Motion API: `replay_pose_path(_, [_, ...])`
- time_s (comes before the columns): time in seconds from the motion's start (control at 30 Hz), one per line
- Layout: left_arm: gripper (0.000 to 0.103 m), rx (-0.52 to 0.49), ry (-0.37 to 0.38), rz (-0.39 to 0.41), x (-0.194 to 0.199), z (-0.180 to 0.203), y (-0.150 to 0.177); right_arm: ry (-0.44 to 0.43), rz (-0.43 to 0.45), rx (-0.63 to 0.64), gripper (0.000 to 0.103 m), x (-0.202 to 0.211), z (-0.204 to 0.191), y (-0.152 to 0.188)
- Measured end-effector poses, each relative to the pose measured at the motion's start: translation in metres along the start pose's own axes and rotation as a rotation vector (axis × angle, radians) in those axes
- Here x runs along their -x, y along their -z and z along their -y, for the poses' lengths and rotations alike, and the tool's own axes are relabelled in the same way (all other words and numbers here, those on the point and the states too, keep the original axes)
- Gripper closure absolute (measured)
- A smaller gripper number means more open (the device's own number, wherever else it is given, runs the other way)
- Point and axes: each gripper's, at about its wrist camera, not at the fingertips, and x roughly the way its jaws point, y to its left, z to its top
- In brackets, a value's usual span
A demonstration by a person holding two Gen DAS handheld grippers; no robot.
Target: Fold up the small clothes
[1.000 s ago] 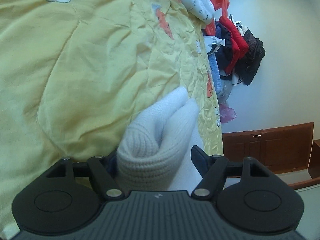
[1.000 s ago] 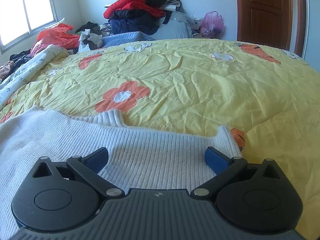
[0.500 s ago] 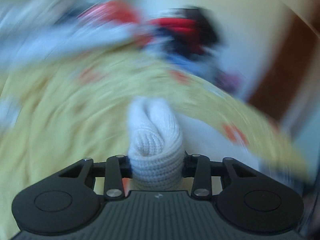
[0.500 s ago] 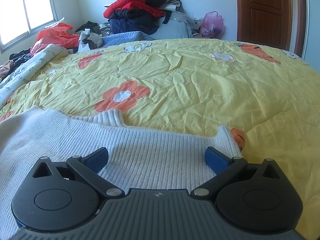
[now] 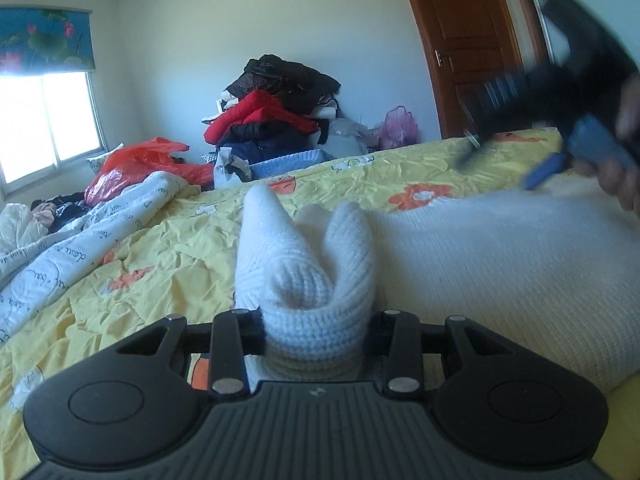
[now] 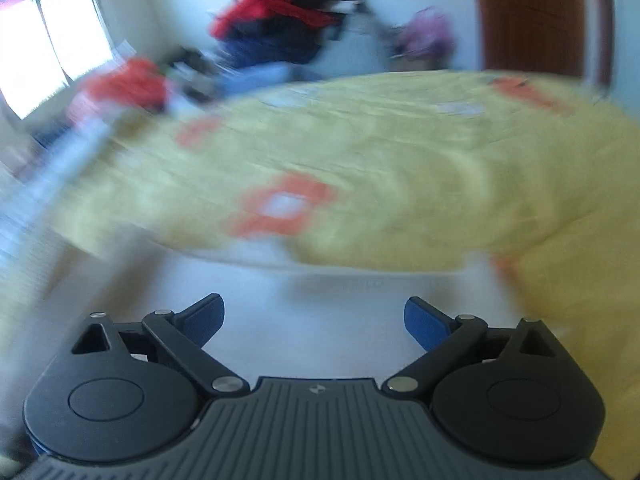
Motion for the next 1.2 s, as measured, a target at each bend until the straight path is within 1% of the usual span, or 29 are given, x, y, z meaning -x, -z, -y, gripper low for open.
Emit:
replay_pose_path(0.07, [0.066, 0.011, 0.008, 0.003, 0.002, -0.002, 0.000, -0.205, -0.055, -0.077, 0.001, 0.003, -0.018, -0.004])
replay_pose_path(0.1, [0.066, 0.016, 0.012, 0.004, 0.003, -0.003, 0.001, -0.291, -0.110, -0.101, 0.001, -0.003, -0.029, -0.004])
replay_pose_path(0.13, [0.066, 0.021, 0.016, 0.005, 0.003, -0.004, 0.001, -0.356, -0.171, -0.118, 0.002, -0.012, -0.039, -0.004])
replay_pose_path(0.17, [0.066, 0.027, 0.020, 0.007, 0.005, -0.005, 0.001, -0.400, -0.228, -0.136, 0.003, -0.023, -0.050, -0.004])
replay_pose_path(0.2, [0.066, 0.035, 0.024, 0.008, 0.005, -0.006, 0.002, -0.417, -0.263, -0.149, 0.004, -0.032, -0.058, -0.004])
replay_pose_path(0.33, [0.066, 0.067, 0.044, 0.015, 0.006, -0.012, 0.003, -0.411, -0.358, -0.160, 0.006, -0.071, -0.089, -0.007])
replay_pose_path(0.37, [0.066, 0.068, 0.048, 0.016, 0.006, -0.013, 0.003, -0.407, -0.378, -0.165, 0.008, -0.080, -0.097, -0.009])
replay_pose_path(0.43, [0.066, 0.067, 0.054, 0.017, 0.005, -0.014, 0.004, -0.405, -0.403, -0.145, 0.010, -0.089, -0.115, -0.012])
replay_pose_path(0.5, [0.066, 0.061, 0.056, 0.018, 0.004, -0.014, 0.004, -0.395, -0.443, -0.077, 0.010, -0.097, -0.139, -0.017])
replay_pose_path(0.53, [0.066, 0.052, 0.056, 0.018, 0.003, -0.014, 0.003, -0.364, -0.463, -0.017, 0.010, -0.102, -0.152, -0.018])
replay_pose_path(0.6, [0.066, 0.025, 0.052, 0.017, 0.003, -0.011, 0.004, -0.293, -0.488, 0.109, 0.013, -0.110, -0.173, -0.018])
replay_pose_path(0.63, [0.066, 0.014, 0.051, 0.018, 0.003, -0.010, 0.004, -0.257, -0.490, 0.168, 0.023, -0.113, -0.181, -0.016])
replay_pose_path(0.67, [0.066, 0.004, 0.049, 0.019, 0.003, -0.010, 0.004, -0.231, -0.477, 0.236, 0.037, -0.113, -0.188, -0.012])
replay_pose_path(0.7, [0.066, -0.009, 0.049, 0.021, 0.004, -0.010, 0.004, -0.222, -0.455, 0.305, 0.044, -0.110, -0.192, -0.009])
replay_pose_path(0.73, [0.066, -0.022, 0.050, 0.024, 0.005, -0.009, 0.004, -0.234, -0.442, 0.340, 0.051, -0.107, -0.192, -0.007])
replay_pose_path(0.77, [0.066, -0.033, 0.056, 0.028, 0.008, -0.009, 0.003, -0.252, -0.433, 0.344, 0.058, -0.102, -0.189, -0.008])
replay_pose_path(0.83, [0.066, -0.051, 0.080, 0.036, 0.013, -0.006, -0.004, -0.282, -0.414, 0.337, 0.064, -0.091, -0.180, -0.013])
replay_pose_path(0.9, [0.066, -0.066, 0.117, 0.058, 0.020, 0.002, -0.015, -0.324, -0.385, 0.330, 0.066, -0.074, -0.164, -0.020])
replay_pose_path(1.03, [0.066, -0.100, 0.236, 0.129, 0.034, 0.034, -0.044, -0.344, -0.313, 0.346, 0.066, -0.031, -0.129, -0.039])
replay_pose_path(1.13, [0.066, -0.138, 0.330, 0.175, 0.042, 0.069, -0.059, -0.316, -0.278, 0.349, 0.066, 0.007, -0.091, -0.057])
replay_pose_path(1.2, [0.066, -0.157, 0.404, 0.189, 0.047, 0.093, -0.066, -0.290, -0.267, 0.329, 0.066, 0.026, -0.060, -0.063])
